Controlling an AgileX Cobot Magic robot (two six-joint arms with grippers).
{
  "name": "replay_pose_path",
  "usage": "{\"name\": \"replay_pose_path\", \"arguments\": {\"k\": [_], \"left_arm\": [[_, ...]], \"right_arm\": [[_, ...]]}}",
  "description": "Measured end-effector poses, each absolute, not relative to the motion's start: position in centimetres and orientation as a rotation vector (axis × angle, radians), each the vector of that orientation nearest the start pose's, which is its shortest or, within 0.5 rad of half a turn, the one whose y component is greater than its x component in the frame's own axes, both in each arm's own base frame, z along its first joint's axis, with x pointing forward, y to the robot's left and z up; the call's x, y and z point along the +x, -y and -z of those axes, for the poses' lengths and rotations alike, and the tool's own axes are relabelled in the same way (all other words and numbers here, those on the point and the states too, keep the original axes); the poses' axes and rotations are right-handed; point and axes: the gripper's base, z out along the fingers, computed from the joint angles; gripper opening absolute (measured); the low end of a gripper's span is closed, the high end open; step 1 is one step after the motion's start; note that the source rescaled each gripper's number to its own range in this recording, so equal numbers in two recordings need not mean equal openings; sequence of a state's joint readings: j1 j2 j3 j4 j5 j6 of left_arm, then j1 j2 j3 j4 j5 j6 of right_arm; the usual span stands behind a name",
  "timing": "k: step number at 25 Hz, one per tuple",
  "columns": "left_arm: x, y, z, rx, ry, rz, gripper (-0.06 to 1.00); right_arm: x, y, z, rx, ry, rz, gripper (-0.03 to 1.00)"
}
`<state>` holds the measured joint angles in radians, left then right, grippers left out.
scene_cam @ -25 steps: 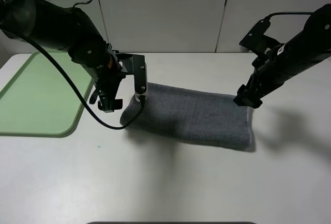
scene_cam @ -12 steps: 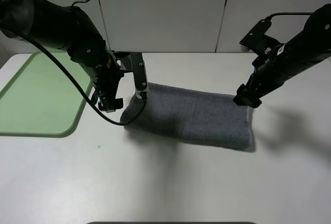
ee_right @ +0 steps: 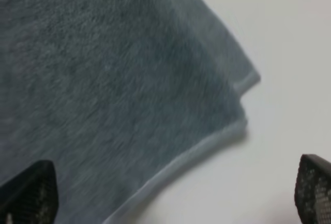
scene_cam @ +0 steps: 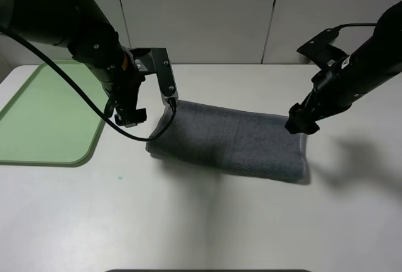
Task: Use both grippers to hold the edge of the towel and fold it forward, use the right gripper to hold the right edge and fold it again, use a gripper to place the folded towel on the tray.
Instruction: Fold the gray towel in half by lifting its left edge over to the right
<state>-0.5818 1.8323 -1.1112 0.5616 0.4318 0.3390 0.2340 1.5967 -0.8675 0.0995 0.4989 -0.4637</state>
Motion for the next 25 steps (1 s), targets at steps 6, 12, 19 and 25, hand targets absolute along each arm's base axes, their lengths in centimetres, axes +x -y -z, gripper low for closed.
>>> {"name": "replay_pose_path", "arguments": {"k": [6, 12, 19, 25], "left_arm": [[32.2, 18.7, -18.5, 1.622, -1.998, -0.390, 0.97], [32.2, 18.7, -18.5, 1.611, -2.007, -0.387, 0.97], [32.1, 18.5, -18.4, 1.618, -2.028, -0.400, 0.97], [32.1, 18.5, -18.4, 1.619, -2.029, -0.400, 0.97]], "right_arm": [[25.6, -6.7, -23.7, -0.634, -2.627, -0.088, 1.00], [20.9, -5.6, -28.8, -0.544, -2.509, -0.114, 1.00], [12.9, -3.8, -29.5, -0.461, -2.406, -0.145, 1.00], [6.1, -2.2, -30.3, -0.382, -2.238, -0.182, 1.00]]}}
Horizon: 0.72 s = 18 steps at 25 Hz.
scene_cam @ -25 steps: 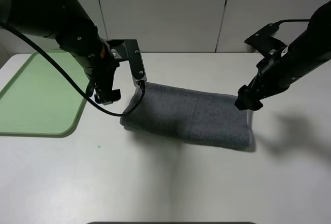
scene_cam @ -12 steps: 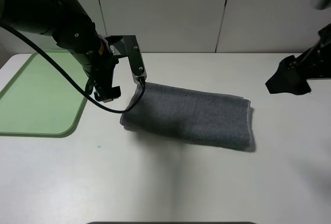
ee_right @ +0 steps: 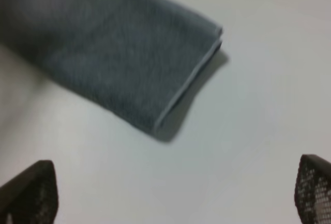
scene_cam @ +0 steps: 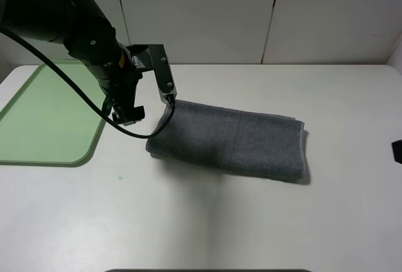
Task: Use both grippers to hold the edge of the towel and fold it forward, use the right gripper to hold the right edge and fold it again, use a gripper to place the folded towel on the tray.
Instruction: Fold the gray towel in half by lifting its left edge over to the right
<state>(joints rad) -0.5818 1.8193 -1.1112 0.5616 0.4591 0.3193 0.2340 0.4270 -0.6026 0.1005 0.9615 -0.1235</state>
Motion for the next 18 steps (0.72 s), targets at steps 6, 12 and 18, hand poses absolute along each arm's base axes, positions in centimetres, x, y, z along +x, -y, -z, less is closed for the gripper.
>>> {"name": "replay_pose_path", "arguments": {"k": [6, 12, 18], "left_arm": [[32.1, 18.5, -18.4, 1.615, -2.031, -0.399, 0.97], [32.1, 18.5, -18.4, 1.614, -2.032, -0.399, 0.97], [32.1, 18.5, -18.4, 1.611, -2.034, -0.398, 0.97]], "right_arm": [[0.9, -1.0, -31.4, -0.339, -1.958, -0.198, 1.00], [-1.8, -0.4, -31.2, -0.318, -1.832, -0.208, 1.00], [-0.7, -0.6, -28.1, -0.328, -1.978, -0.207, 1.00]]}}
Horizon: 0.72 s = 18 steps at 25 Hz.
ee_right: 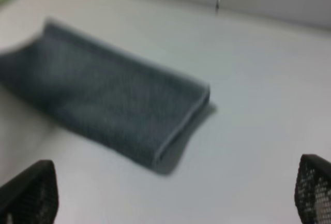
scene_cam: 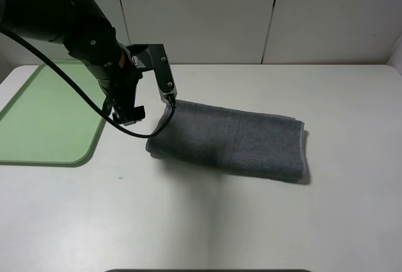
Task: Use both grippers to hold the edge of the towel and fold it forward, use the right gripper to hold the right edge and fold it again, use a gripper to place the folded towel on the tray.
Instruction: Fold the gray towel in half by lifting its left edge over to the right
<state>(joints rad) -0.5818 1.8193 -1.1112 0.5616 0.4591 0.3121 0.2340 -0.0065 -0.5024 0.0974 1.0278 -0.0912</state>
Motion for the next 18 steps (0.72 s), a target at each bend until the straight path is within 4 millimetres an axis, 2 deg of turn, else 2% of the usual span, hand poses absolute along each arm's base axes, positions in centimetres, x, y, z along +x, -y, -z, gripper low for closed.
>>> {"name": "replay_pose_path", "arguments": {"k": [12, 18], "left_arm": [[32.08, 18.57, -18.40, 1.611, -2.033, -0.397, 0.97], [32.08, 18.57, -18.40, 1.610, -2.034, -0.397, 0.97]], "right_arm": [[-0.53, -0.54, -27.79, -0.286, -1.998, -0.208, 1.00], [-0.44, -0.61, -27.79, -0.125, -2.010, -0.109, 1.00]]}}
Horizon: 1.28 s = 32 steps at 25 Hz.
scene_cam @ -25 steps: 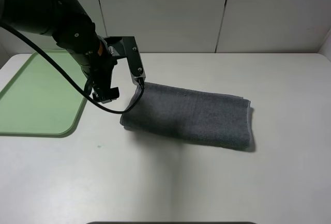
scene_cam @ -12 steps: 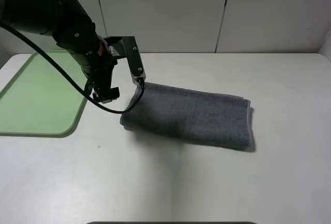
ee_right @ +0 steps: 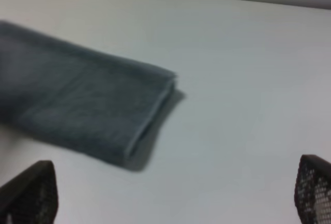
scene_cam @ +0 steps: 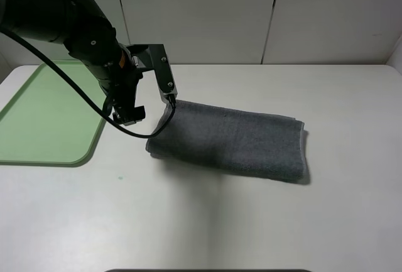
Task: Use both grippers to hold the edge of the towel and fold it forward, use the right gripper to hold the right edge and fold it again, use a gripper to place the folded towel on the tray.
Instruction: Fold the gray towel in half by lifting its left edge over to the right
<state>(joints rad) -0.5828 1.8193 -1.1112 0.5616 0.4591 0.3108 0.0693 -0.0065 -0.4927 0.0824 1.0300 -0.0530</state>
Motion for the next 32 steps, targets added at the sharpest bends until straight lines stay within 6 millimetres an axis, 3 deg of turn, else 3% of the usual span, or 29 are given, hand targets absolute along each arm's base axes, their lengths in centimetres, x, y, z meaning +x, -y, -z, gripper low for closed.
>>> {"name": "replay_pose_path", "arguments": {"k": [13, 24, 32], "left_arm": [[32.1, 18.6, -18.4, 1.449, -2.133, -0.342, 0.97], [31.7, 19.4, -18.3, 0.677, -2.472, 0.038, 0.97], [31.7, 20.2, -18.3, 0.487, -2.506, 0.219, 0.97]], "right_arm": [[-0.4, -0.6, -27.8, -0.044, -2.012, -0.059, 1.00], [-0.4, -0.6, -27.8, -0.044, -2.012, -0.059, 1.00], [-0.4, -0.6, -27.8, -0.044, -2.012, -0.059, 1.00]]}}
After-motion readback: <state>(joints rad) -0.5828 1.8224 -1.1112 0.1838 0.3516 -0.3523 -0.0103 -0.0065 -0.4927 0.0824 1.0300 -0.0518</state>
